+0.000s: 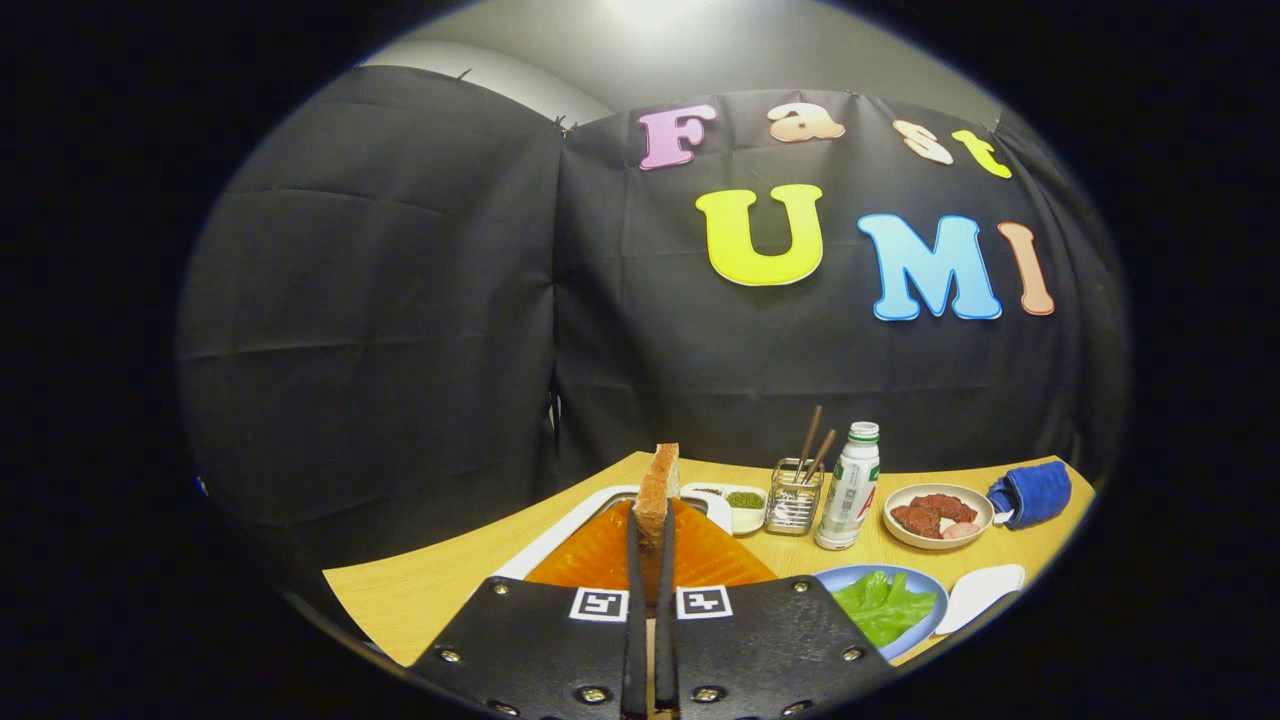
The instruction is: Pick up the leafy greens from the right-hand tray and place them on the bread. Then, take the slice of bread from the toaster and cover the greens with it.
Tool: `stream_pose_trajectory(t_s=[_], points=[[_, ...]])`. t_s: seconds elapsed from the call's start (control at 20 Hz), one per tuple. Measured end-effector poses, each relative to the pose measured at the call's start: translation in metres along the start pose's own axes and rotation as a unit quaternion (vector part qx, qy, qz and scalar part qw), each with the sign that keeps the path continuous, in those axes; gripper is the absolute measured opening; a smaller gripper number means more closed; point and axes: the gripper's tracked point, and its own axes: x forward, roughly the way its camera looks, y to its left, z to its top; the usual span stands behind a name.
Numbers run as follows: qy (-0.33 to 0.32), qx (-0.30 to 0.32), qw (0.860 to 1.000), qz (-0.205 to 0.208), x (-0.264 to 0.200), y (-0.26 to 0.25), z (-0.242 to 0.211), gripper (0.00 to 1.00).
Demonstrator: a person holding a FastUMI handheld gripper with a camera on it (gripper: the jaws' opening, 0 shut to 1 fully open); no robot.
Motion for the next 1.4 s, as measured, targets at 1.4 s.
stream_pose_trajectory(t_s=[1.4], points=[[0.002,0.019,0.998,-0.056,-0.053,-0.106,0.001,0.03]])
